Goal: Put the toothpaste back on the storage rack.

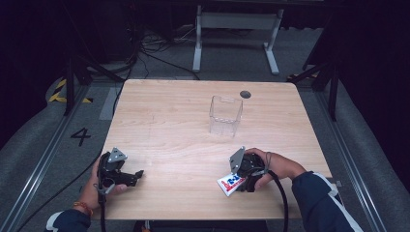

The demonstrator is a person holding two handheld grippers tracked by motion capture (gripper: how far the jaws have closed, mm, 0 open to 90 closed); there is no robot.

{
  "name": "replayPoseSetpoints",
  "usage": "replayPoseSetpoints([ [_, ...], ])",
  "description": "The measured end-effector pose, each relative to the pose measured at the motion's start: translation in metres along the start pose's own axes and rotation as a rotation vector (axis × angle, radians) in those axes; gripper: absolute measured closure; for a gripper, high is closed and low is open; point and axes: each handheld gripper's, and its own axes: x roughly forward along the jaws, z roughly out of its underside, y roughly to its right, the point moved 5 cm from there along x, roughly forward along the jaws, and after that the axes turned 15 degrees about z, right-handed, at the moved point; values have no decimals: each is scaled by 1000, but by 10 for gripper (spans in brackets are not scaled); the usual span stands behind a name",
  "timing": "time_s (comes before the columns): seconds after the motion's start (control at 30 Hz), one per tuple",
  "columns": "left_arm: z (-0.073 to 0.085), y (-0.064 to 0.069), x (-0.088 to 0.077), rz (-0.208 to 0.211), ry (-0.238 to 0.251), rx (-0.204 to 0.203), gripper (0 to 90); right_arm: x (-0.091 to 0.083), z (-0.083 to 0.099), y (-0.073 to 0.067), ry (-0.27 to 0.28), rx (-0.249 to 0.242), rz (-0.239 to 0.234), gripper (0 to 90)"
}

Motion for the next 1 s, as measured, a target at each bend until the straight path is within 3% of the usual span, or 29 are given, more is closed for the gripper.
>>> replayPoseSetpoints([
  [0.13,0,0,0,0,0,0,3,0,-3,1,6,26,2,317],
  [0.23,0,0,0,0,0,0,4,-2,-4,0,0,54,5,419],
  [0.53,0,0,0,-1,1,-2,3,-3,-6,2,-29,97,17,513],
  [0.73,0,0,0,0,1,-1,3,-8,-3,3,10,139,37,617],
  [1.0,0,0,0,0,1,-2,3,-15,3,2,43,169,61,661],
])
